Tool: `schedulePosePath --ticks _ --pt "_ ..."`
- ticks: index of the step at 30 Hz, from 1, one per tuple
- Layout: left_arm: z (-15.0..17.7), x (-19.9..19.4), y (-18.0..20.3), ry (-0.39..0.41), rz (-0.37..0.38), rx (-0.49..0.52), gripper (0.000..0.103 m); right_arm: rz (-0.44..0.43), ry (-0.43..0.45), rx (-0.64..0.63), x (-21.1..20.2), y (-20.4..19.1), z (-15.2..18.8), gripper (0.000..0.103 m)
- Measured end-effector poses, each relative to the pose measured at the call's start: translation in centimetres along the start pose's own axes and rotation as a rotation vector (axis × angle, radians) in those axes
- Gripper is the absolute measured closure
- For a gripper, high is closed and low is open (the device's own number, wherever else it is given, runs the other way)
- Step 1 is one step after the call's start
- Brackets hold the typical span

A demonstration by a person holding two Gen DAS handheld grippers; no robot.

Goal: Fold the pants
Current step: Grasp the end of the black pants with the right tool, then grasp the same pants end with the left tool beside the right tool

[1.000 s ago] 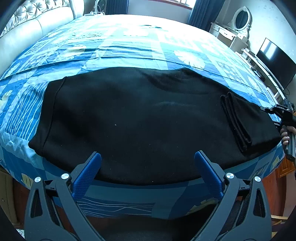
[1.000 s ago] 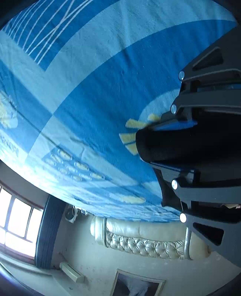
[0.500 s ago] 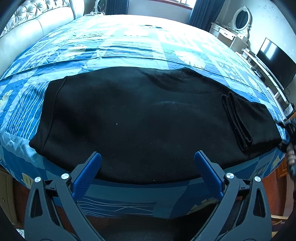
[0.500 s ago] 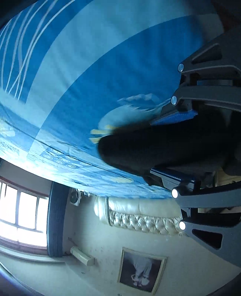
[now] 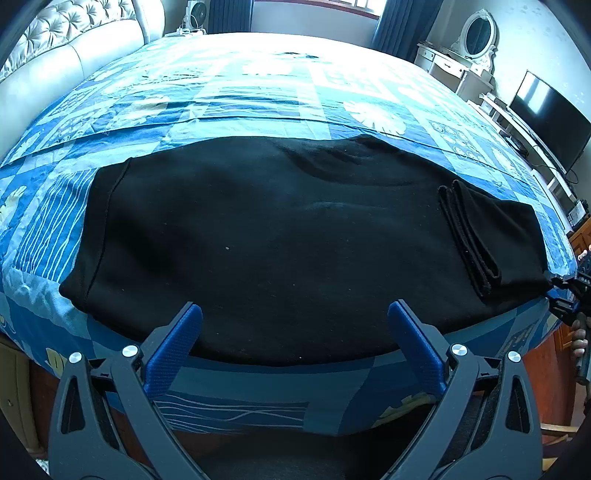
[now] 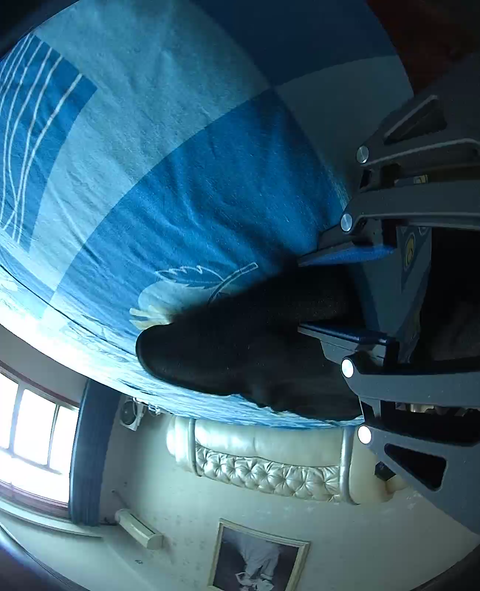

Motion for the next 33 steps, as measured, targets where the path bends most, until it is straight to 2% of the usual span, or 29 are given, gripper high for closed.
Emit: schedulePosePath --ticks 2,5,6,8,10,11,15,18,23,29,33 --pt "-0.1 -0.2 -0.2 0.005 -0.001 -0.005 0.002 0.030 0.010 -0.003 -0.8 -0.8 -0.2 0.065" --pt "-0.4 -0.6 -0.6 0.021 0.000 -0.018 0.002 0.183 0.153 -0.080 -3.6 -3.3 -0.8 0.065" --pt "-0.6 -0.7 -0.8 0.027 0.000 -0.022 0.002 0.183 0.186 -0.108 -4.2 -4.7 -0.7 0.065" --pt "-0.8 -0.8 -1.0 0.034 0.001 -0.029 0.002 0.106 0.186 -0.140 -3.6 -7.3 -0.2 0.065" --pt "-0.8 -0.7 -1.2 0.032 0.002 -0.036 0.002 0.026 0.125 -0.181 -1.0 -10.0 0.9 0.065" --pt "-0.8 -0.7 -1.2 0.030 0.002 -0.038 0.002 -0.009 0.065 -0.208 1.3 -11.5 1.8 0.065" --pt "-0.9 -0.8 -1.6 0.033 -0.003 -0.044 0.002 -0.079 -0.113 -0.279 8.3 -14.8 4.7 0.065" --pt "-1.0 -1.0 -2.1 0.040 -0.007 -0.053 0.002 -0.090 -0.197 -0.318 12.0 -15.9 6.6 0.065" --pt "-1.3 -1.1 -3.1 0.044 -0.004 -0.079 0.002 -0.039 -0.285 -0.316 15.5 -14.9 7.9 0.065" --pt "-2.1 -1.5 -4.8 0.052 0.011 -0.104 0.002 -0.075 -0.276 -0.289 15.6 -14.1 7.9 0.065" --pt "-3.7 -2.7 -8.2 0.077 0.045 -0.153 0.002 -0.066 -0.274 -0.305 14.8 -13.5 8.0 0.065"
Point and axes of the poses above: each gripper's, at about its wrist camera, not at the fingertips, and x roughly the way its jaws point, y to its right, z to its underside, the point moved 5 cm from there along x, roughly the way its jaws point, and after that the axes turned 6 degrees about -y, right-handed, at the moved point
